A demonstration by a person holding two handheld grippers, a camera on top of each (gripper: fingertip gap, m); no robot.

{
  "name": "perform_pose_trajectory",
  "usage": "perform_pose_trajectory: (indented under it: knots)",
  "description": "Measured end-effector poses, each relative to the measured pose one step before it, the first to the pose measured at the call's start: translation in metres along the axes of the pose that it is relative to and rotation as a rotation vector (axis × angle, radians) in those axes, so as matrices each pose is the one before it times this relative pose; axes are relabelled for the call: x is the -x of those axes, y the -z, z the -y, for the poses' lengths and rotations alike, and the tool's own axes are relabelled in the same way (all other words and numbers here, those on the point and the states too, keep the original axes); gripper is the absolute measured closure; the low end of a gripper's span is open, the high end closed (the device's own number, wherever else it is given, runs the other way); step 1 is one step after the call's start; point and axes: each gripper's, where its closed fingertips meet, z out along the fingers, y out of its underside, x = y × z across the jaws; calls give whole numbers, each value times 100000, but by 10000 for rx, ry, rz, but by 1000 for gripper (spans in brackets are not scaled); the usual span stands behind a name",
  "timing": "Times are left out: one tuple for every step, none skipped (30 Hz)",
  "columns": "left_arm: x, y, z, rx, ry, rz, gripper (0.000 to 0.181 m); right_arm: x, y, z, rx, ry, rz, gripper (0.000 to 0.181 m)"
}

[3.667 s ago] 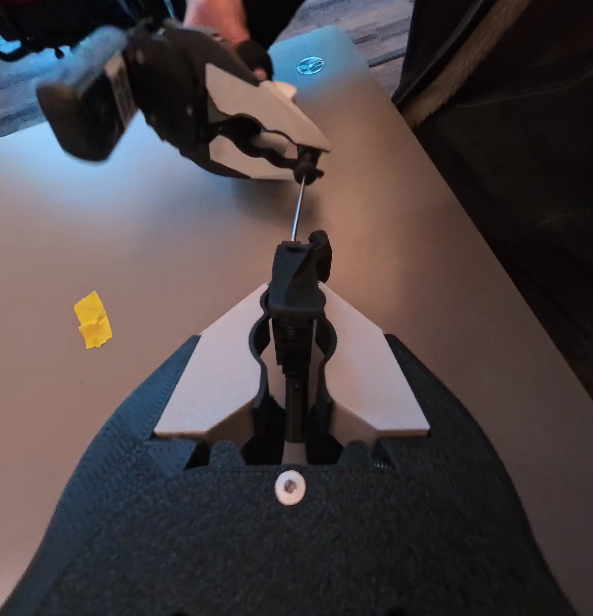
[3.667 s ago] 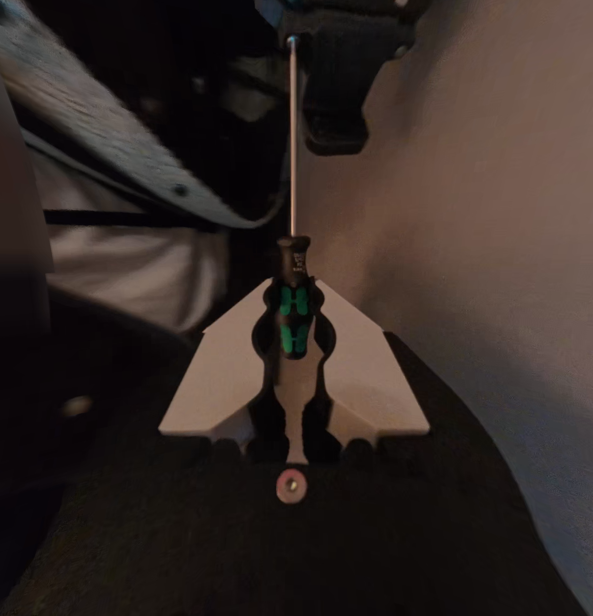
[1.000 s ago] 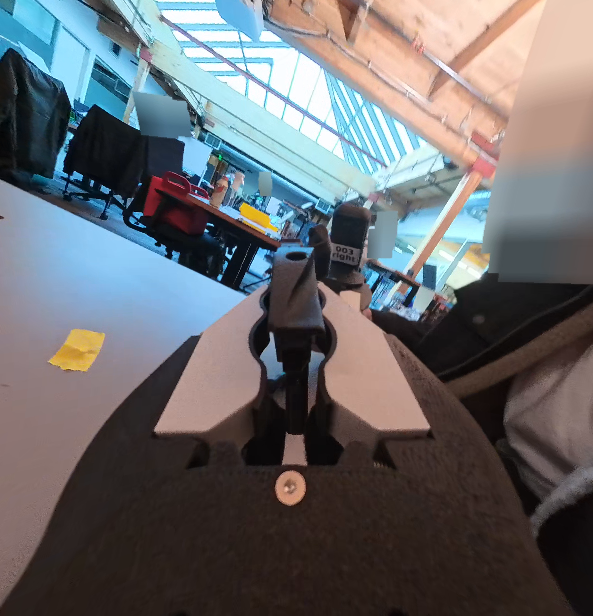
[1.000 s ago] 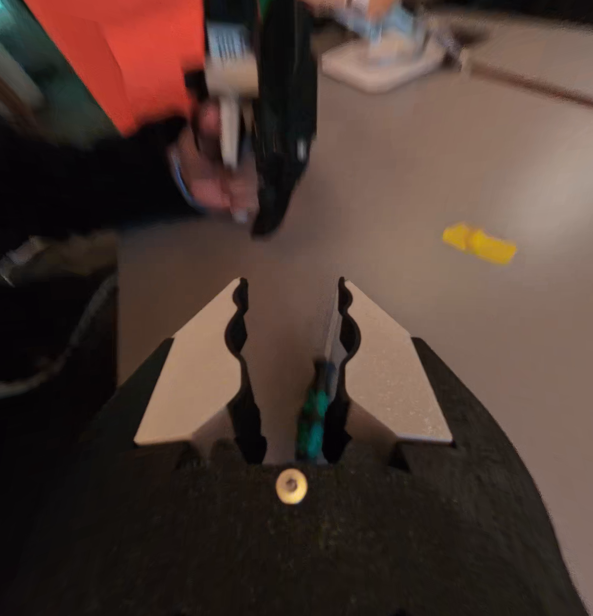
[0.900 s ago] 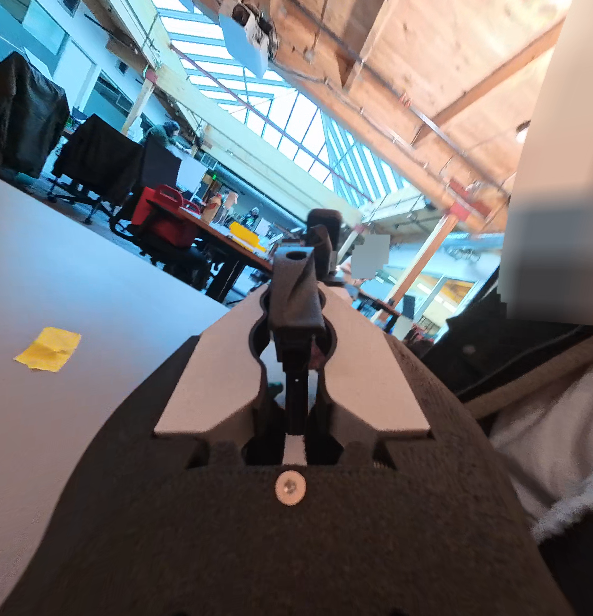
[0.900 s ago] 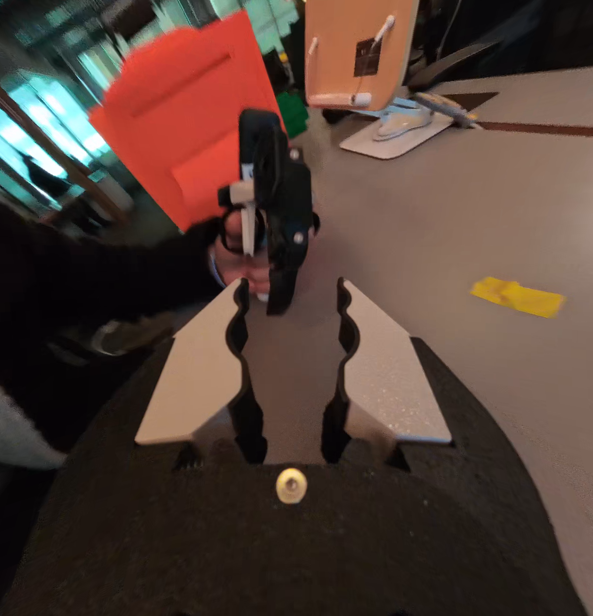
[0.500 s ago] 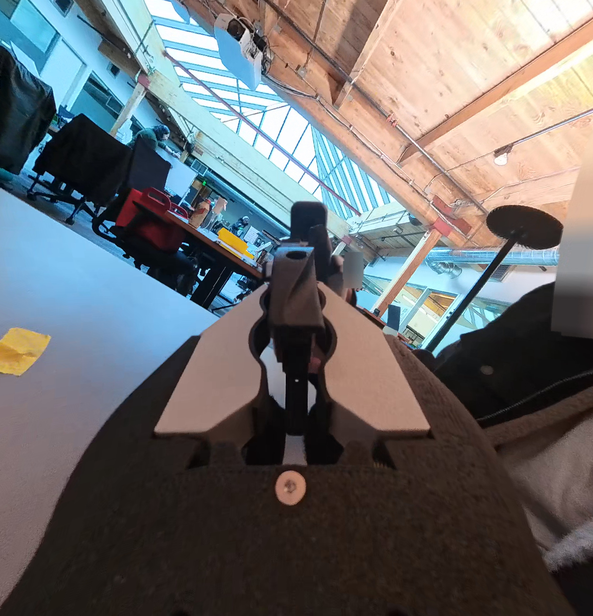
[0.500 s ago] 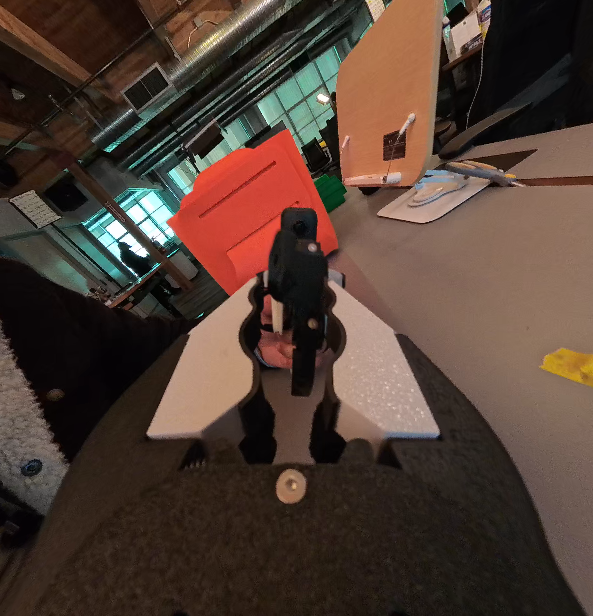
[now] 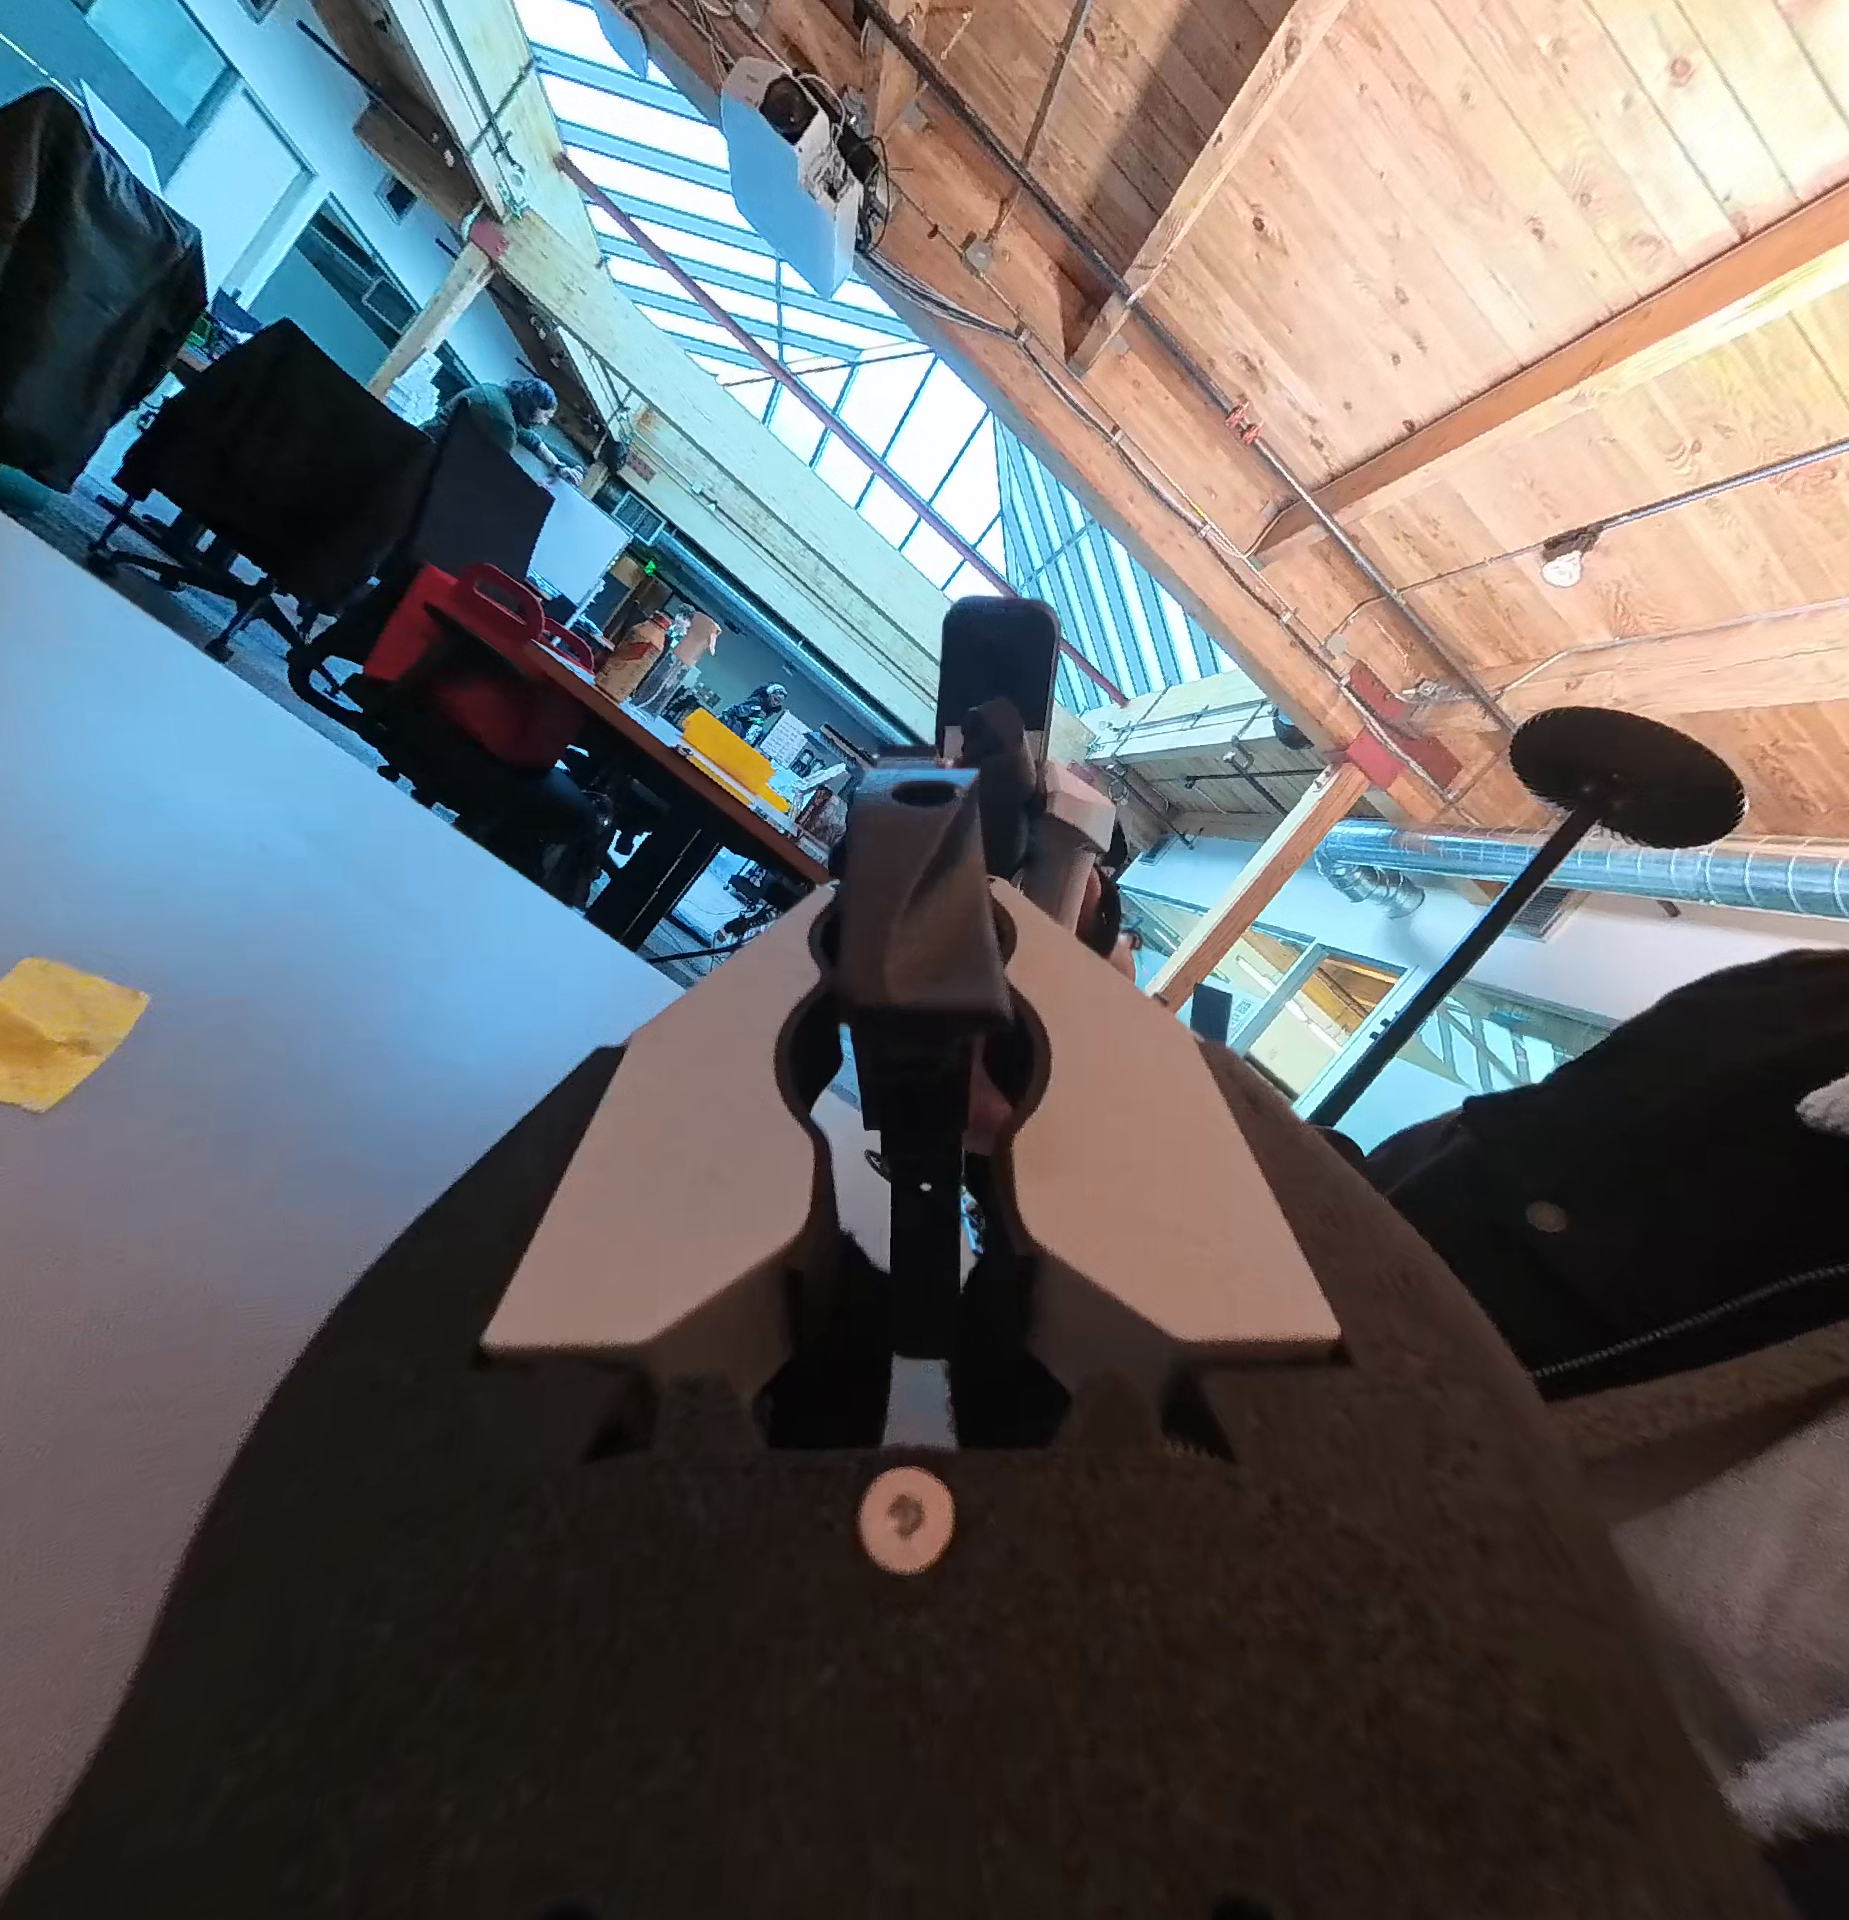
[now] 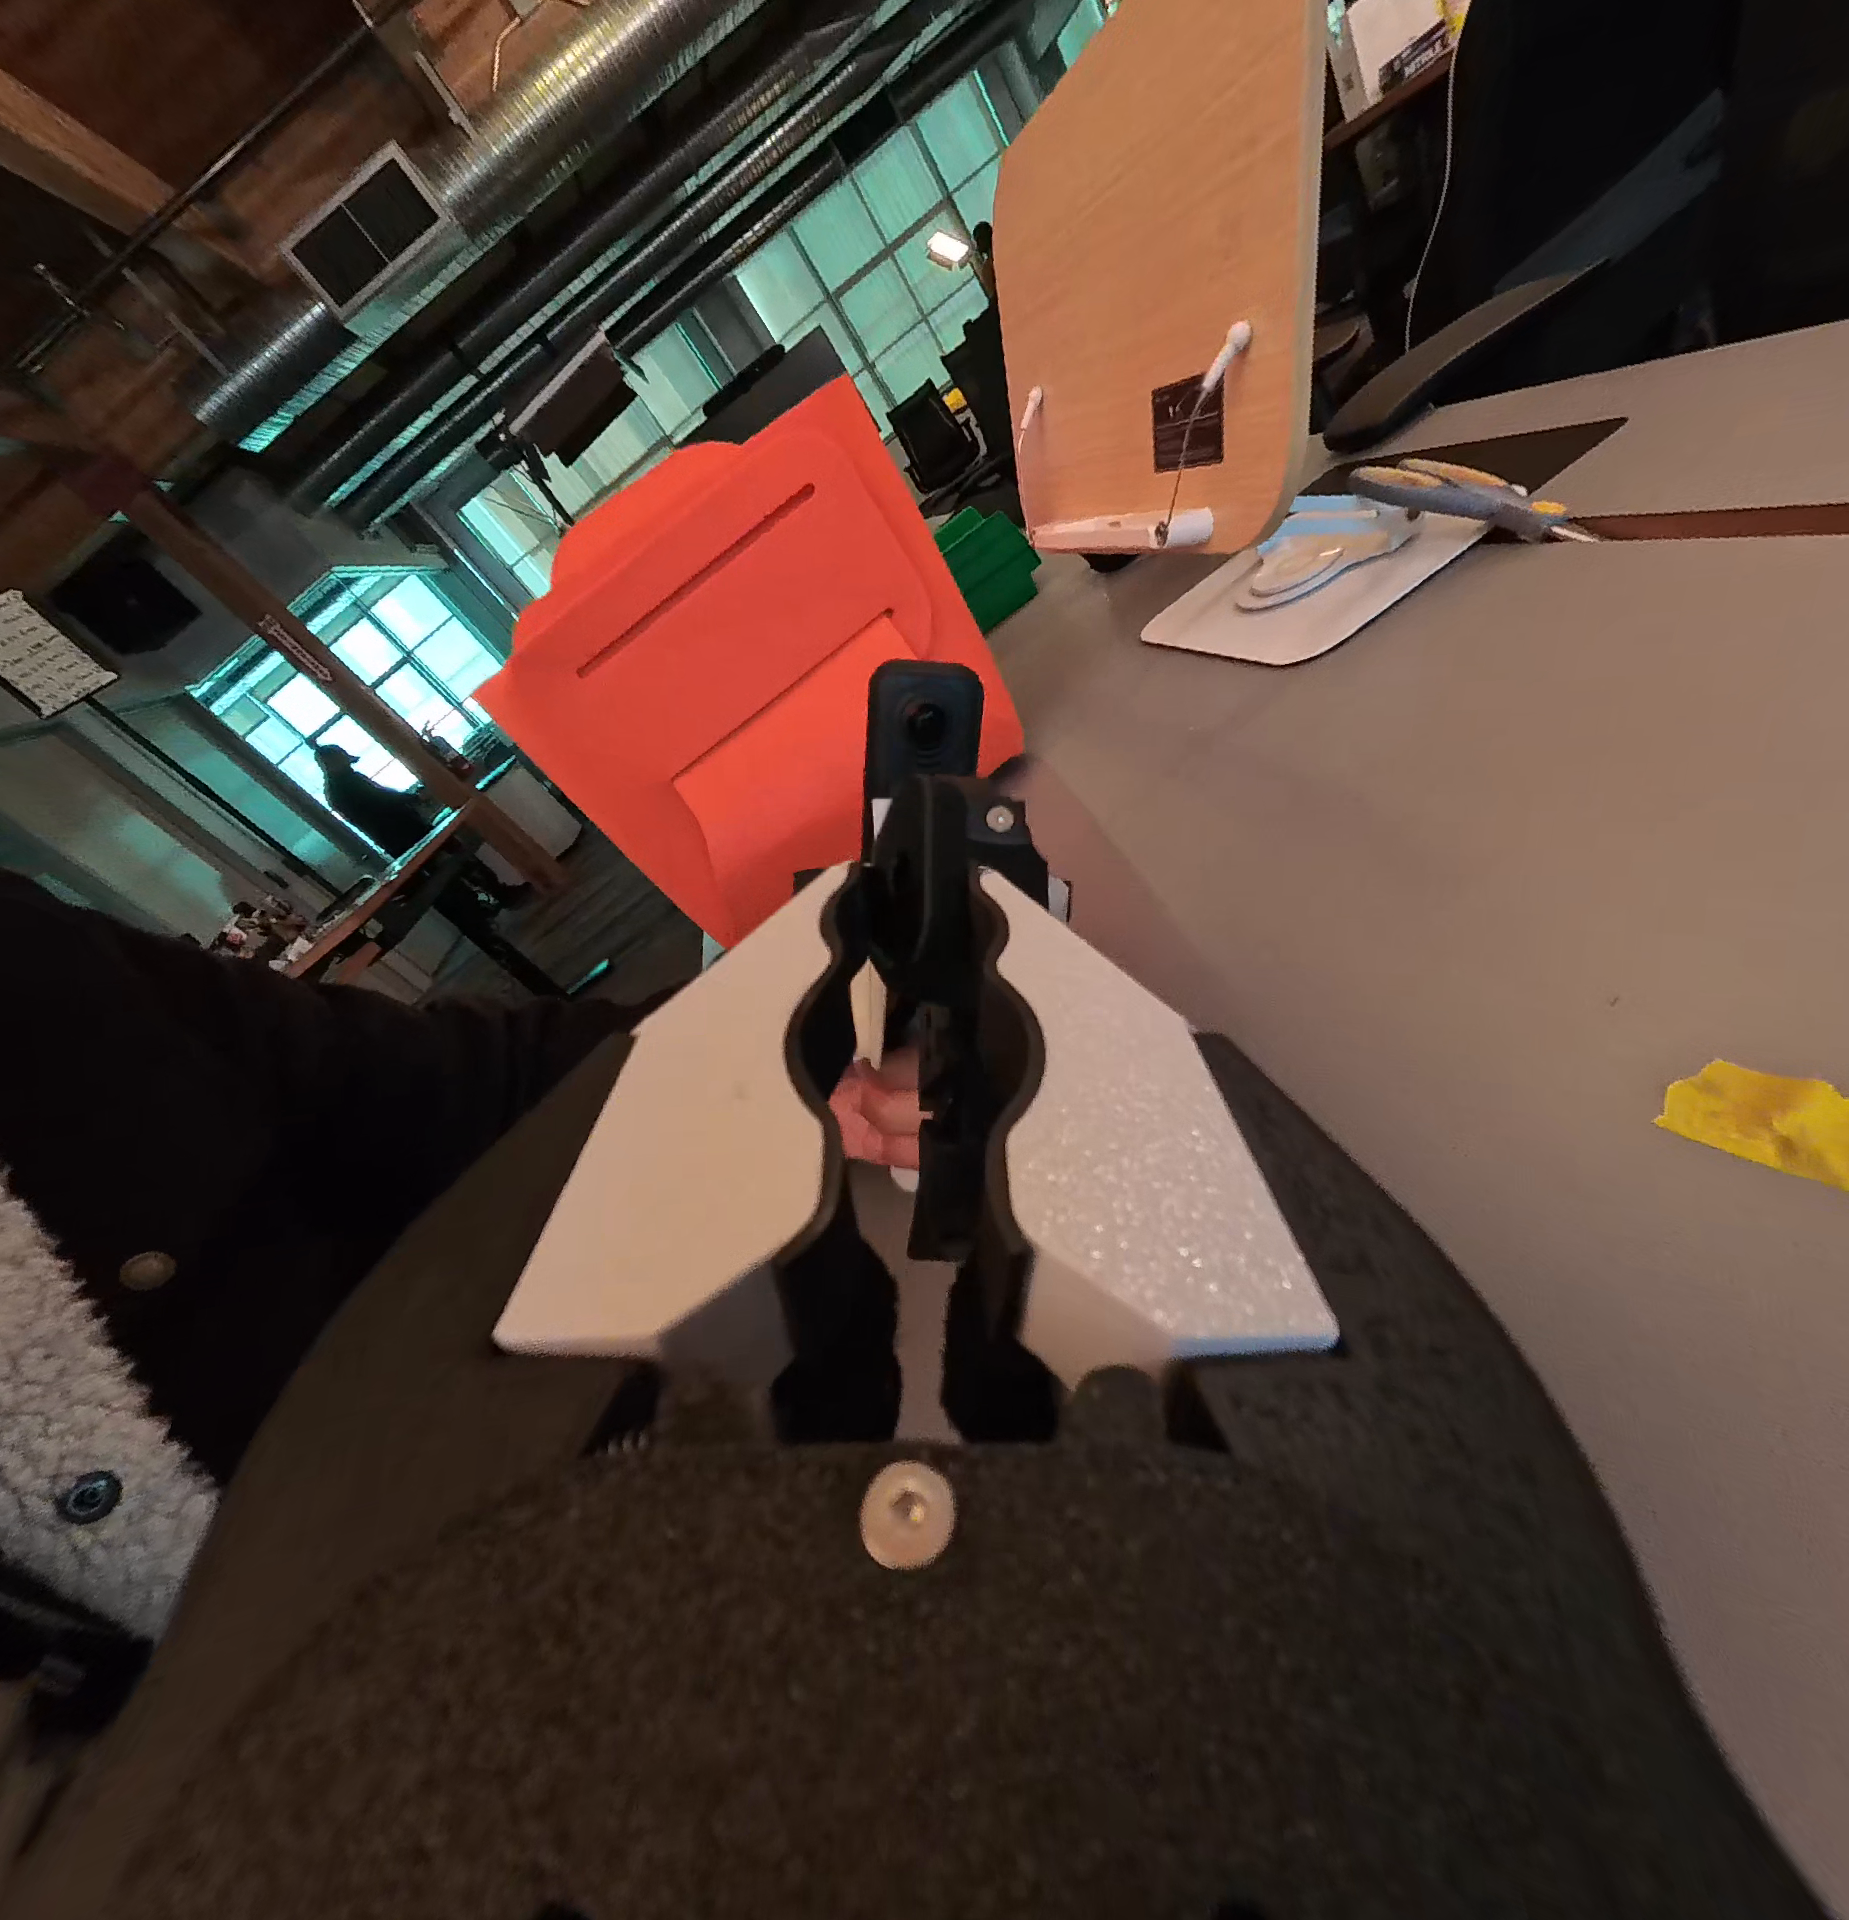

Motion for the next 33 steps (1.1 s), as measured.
perform_pose_trajectory:
  knots:
    - [-179,-80,46,-3,-42,-68,159,148,71,147,58,28,56,165]
    - [-160,-75,54,-4,12,-75,159,159,47,160,72,-11,91,165]
    - [-35,-10,77,-47,4,-10,159,71,-9,107,69,-4,19,165]
    - [-16,34,107,-78,17,-19,159,34,-83,66,-18,8,-21,165]
    - [-37,44,83,-79,-3,-19,159,75,-90,52,-93,-73,22,165]
    - [-21,22,82,-75,-25,2,160,80,-97,67,-129,-88,46,165]
    - [1,-20,79,-74,6,-20,160,32,-54,93,-87,-111,38,165]
    - [23,-69,33,-78,17,-16,160,49,-25,159,-61,-90,26,166]
    - [158,-97,-72,-50,-22,87,156,105,-65,251,-113,-83,15,166]
    - [175,-122,-149,-27,18,111,145,85,-108,302,-117,-124,-23,168]
    - [105,-152,-197,13,162,45,133,2,-149,253,-103,-91,-115,170]
    - [-61,-86,56,-137,235,-91,128,-60,-191,94,-44,8,-167,170]
    - [-66,-41,155,-196,206,-102,128,-16,-153,220,-187,85,-161,170]
    - [35,-65,63,-161,190,-32,128,106,-152,264,-259,-16,-40,170]
    - [71,-146,-129,-86,191,-28,127,211,-227,174,-171,-169,103,170]
    - [-12,-175,-186,-55,215,-93,127,128,-245,214,-177,-148,52,171]
    - [-89,-156,-87,-111,181,-121,128,183,-204,281,-239,-80,69,171]
    - [-131,-101,22,-135,105,-118,128,312,-213,265,-216,-136,173,172]
    - [-78,-24,243,-215,21,-52,128,298,-230,157,-159,-213,210,172]
    - [-63,-22,201,-153,-80,-22,128,265,-228,92,-126,-329,247,172]
    - [-152,-31,84,-41,-93,-87,128,332,-182,86,-172,-381,348,172]
    - [-268,-4,92,-34,-46,-164,129,336,-171,87,-202,-422,395,172]
    - [-296,43,184,-94,-22,-167,129,226,-119,68,-183,-418,333,172]
    - [-302,65,168,-85,-68,-157,129,23,-68,123,-203,-364,203,171]
    - [-371,63,194,-89,-127,-176,135,37,-61,88,-169,-344,211,172]
    - [-401,74,246,-116,-147,-179,141,-31,-66,-31,-76,-268,153,172]
    - [-388,57,101,-14,-138,-184,151,-185,-39,-135,-1,-124,12,172]
    - [-23,33,-68,76,-59,24,156,-202,-19,-179,-6,-22,-37,172]
    - [81,71,-38,21,-30,42,158,-64,-14,-141,-28,-44,48,171]
    - [54,59,-107,54,51,-10,158,-58,15,-42,-68,-92,39,172]
    - [78,8,-281,240,5,25,158,-145,61,49,-67,-65,-38,172]
    - [183,48,-185,248,-101,147,159,-193,86,37,-14,54,-117,172]
    - [8,71,-119,234,-20,16,159,-110,67,-61,134,173,-89,172]
